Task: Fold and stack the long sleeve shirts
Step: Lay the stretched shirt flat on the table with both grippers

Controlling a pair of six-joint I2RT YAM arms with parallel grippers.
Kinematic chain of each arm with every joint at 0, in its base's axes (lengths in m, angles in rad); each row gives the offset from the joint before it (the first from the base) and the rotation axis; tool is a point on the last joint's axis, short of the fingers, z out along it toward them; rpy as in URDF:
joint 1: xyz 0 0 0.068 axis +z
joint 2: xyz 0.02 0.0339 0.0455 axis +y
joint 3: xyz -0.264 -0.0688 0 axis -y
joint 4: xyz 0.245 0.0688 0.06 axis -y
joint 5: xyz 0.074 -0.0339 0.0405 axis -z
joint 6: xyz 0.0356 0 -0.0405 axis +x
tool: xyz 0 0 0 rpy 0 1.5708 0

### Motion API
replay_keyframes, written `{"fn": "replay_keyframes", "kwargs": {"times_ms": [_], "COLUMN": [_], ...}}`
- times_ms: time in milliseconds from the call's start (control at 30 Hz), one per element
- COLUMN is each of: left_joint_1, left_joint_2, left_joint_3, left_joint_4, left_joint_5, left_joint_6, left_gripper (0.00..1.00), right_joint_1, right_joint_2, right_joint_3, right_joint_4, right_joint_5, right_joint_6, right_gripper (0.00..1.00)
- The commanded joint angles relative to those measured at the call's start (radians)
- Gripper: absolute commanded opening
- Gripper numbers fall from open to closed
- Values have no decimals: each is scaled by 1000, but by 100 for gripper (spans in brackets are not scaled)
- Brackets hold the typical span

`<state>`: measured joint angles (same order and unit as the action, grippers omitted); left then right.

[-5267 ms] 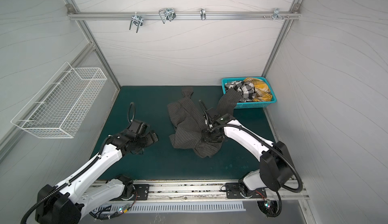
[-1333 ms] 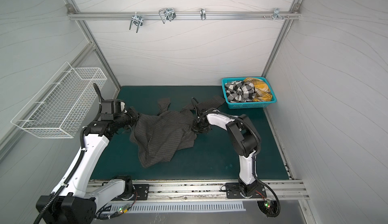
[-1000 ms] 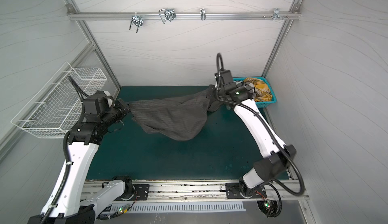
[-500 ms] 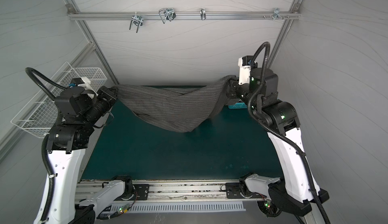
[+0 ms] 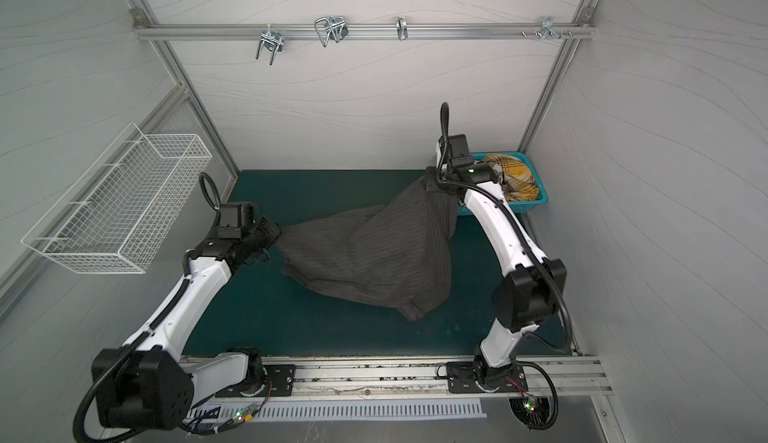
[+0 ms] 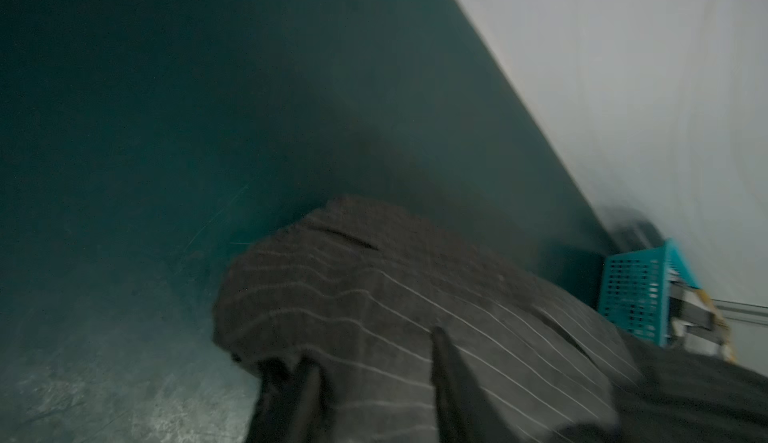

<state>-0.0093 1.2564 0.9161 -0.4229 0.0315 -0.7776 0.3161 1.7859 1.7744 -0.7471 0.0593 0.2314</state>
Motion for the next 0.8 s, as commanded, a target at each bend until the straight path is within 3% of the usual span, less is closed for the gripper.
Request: {"fn": "replay_keyframes", "kwargs": {"times_ms": [0, 100, 333, 467, 533, 667, 767], "left_joint_1": [-1, -1, -1, -14, -49, -172, -203], "left_joint_2": [108, 122, -179, -338, -387, -375, -313], "left_joint_3": [89, 120, -80, -231, -290, -349, -378], "left_joint_4": [85, -82, -402, -499, -526, -553, -518], "left_joint_5": [18, -22, -27, 65, 86, 47, 32], "left_joint_6": [-16, -19, -33, -110, -155, -230, -275], "left_gripper": [80, 85, 78, 74, 74, 74, 73], "right_joint_1": [-6, 30, 285, 368, 368, 379, 386], "right_joint_2": [80, 25, -300, -425, -473, -532, -557], "right_joint_3": [92, 14, -408, -590, -663, -757, -779], "right_joint_4": [-80, -121, -191, -227, -227, -219, -249], "right_joint_5": [-56, -10, 154, 147, 87, 10, 13], "right_joint_6": [17, 31, 154, 255, 312, 386, 399], "right_gripper": [71, 74, 74, 74, 75, 77, 77]}}
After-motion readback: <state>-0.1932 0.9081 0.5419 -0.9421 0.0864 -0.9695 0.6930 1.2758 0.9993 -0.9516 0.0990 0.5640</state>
